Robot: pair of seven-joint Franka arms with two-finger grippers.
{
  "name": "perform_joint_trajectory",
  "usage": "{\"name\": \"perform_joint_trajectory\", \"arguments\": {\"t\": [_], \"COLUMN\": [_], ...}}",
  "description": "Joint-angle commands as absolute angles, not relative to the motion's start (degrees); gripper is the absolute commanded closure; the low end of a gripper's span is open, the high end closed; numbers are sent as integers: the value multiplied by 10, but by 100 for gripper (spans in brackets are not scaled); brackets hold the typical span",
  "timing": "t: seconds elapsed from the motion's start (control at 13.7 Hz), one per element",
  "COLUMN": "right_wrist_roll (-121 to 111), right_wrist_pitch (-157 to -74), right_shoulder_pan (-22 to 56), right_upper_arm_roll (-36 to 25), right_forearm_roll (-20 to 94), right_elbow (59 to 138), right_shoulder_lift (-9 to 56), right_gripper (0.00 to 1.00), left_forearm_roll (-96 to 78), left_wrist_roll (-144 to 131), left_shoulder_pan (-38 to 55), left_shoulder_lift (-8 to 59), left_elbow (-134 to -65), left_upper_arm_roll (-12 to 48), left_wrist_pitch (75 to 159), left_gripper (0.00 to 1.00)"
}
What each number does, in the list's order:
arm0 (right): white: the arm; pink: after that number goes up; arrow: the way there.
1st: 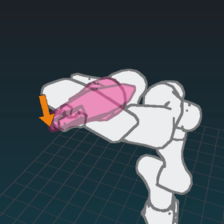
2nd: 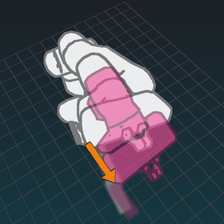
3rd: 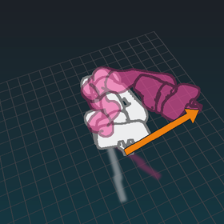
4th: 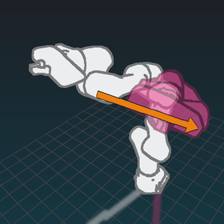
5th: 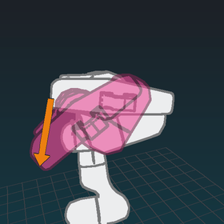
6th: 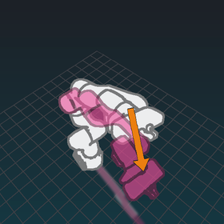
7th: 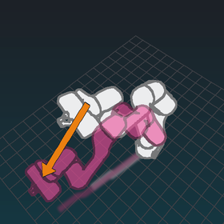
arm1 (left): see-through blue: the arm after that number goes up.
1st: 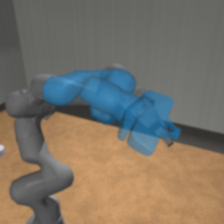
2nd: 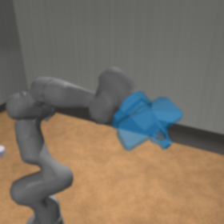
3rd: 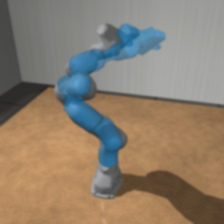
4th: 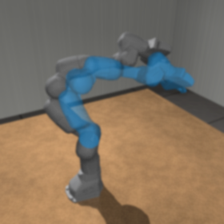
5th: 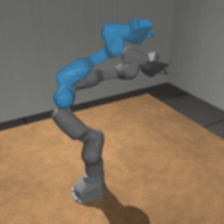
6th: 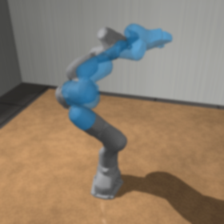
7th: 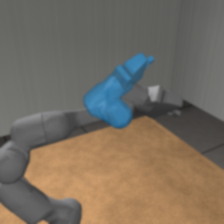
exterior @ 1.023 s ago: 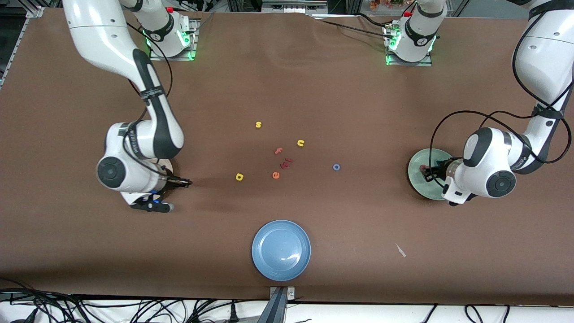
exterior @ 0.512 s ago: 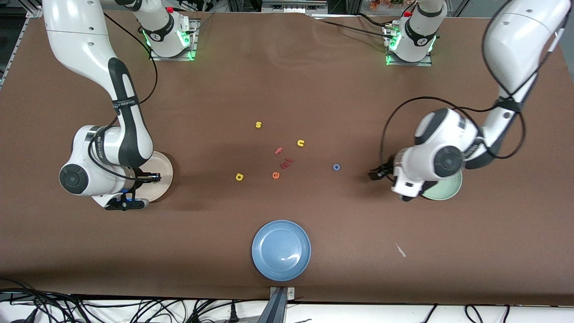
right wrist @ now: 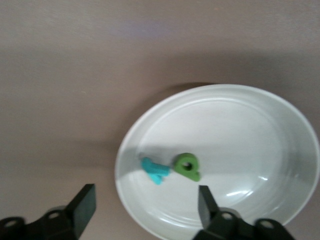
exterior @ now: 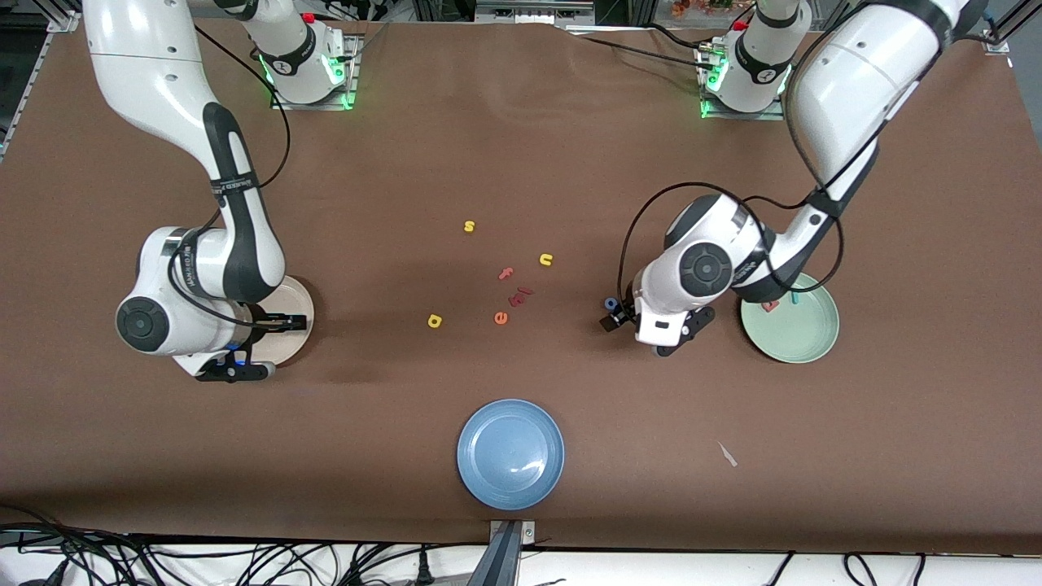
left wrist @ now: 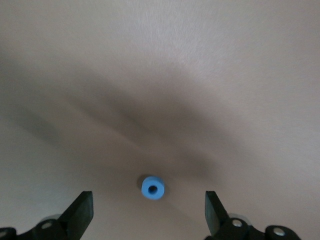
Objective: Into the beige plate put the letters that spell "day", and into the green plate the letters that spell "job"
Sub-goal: 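Grasp the yellow letter with the right gripper while the left gripper grasps blue o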
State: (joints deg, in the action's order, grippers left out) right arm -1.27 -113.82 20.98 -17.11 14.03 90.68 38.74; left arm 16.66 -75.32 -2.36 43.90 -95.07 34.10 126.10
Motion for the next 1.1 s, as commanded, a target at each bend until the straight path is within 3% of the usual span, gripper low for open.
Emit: {"name": "perform_joint_trajectory", "arguments": {"t": [0.0, 0.29, 0.66, 1.02], "right_wrist_roll": [61, 105, 182, 264], "right_wrist_pitch": [-1138, -1172, -1238, -1305], "right_shoulder_pan": [254, 316, 368, 403], "right_upper_arm_roll": [-170, -168, -168, -166], "right_forearm_roll": [162, 173, 187, 187], "right_elbow": [904, 904, 904, 904], "right_shoulder_lift": [379, 381, 394, 424], "right_gripper": [0, 0, 0, 0], "left_forearm_roll": [164, 166, 165, 166], "left_wrist_roll": [-769, -780, -791, -802], "left_shoulder_pan": [14, 24, 25, 26], "left_shoulder_lift": [457, 465, 469, 475], "left_elbow": [-937, -938, -944, -947], "left_upper_arm_roll": [310, 309, 308, 308], "left_wrist_pitch": [1277, 1279, 1279, 1291], "left_gripper": [14, 38, 41, 54]}}
